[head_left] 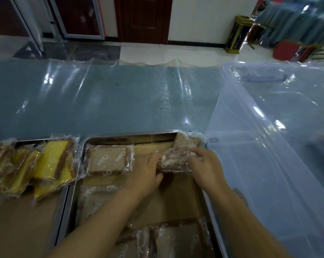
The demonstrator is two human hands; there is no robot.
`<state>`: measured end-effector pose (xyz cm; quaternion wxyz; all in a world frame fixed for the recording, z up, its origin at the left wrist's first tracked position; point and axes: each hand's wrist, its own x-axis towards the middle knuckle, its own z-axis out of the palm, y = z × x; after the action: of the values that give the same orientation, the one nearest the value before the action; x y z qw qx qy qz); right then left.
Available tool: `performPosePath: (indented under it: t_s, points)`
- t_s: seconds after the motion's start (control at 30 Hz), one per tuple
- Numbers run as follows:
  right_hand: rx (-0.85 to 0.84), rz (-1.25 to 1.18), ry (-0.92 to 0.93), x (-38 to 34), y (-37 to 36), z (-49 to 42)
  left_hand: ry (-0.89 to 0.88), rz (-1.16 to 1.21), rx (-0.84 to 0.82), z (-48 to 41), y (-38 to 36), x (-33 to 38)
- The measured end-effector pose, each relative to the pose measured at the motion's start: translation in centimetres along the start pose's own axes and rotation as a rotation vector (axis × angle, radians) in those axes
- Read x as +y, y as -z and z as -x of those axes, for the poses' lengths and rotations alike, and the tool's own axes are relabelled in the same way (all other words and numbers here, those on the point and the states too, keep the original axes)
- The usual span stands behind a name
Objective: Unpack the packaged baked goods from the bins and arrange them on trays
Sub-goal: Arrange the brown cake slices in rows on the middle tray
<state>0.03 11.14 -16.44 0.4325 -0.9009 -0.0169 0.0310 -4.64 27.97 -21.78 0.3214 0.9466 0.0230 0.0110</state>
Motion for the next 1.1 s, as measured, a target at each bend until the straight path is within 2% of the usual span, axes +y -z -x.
performPosePath:
  t_s: [0.13,0.3,0.47,0.6,0.67,0.73,0.83,0.93,1.0,1.1]
  points:
    - [0.051,0.027,-0.060,0.6,-0.2,-0.1,-0.050,0.053,0.110,0.9,2.2,-0.7]
    - [0.155,-0.016,-0.165,1.1,-0.8,-0.6,0.057,0.299,0.137,2.1,5.5,-0.6]
    - [0.063,0.055,-0.291,1.7,-1.2,-1.7,0.156,0.472,0.008,2.6,6.3,-1.5]
    - [0.019,0.091,-0.302,1.7,-1.1,-2.2,0.113,0.345,-0.213,3.3,5.5,-1.9]
    - [0.069,0.028,-0.254,1.1,-1.0,-2.3,0.072,0.248,-0.269,3.4,4.9,-1.7]
    - [0.137,-0.005,-0.126,0.2,-1.0,-2.4,0.018,0.130,-0.277,3.2,3.8,-1.5]
    - [0.231,0.007,0.098,-1.2,-1.2,-2.4,0.017,-0.008,-0.215,3.3,2.2,-0.9]
    - [0.254,0.096,0.345,-2.1,-1.6,-1.9,-0.016,-0.201,-0.148,3.8,1.3,-0.7]
    - [0.194,0.260,0.448,-2.0,-2.0,-1.4,-0.084,-0.244,-0.027,4.3,1.6,-0.7]
    - [-0.137,0.607,0.359,-1.0,-2.7,-0.7,-0.130,-0.165,0.149,5.3,2.9,-1.2]
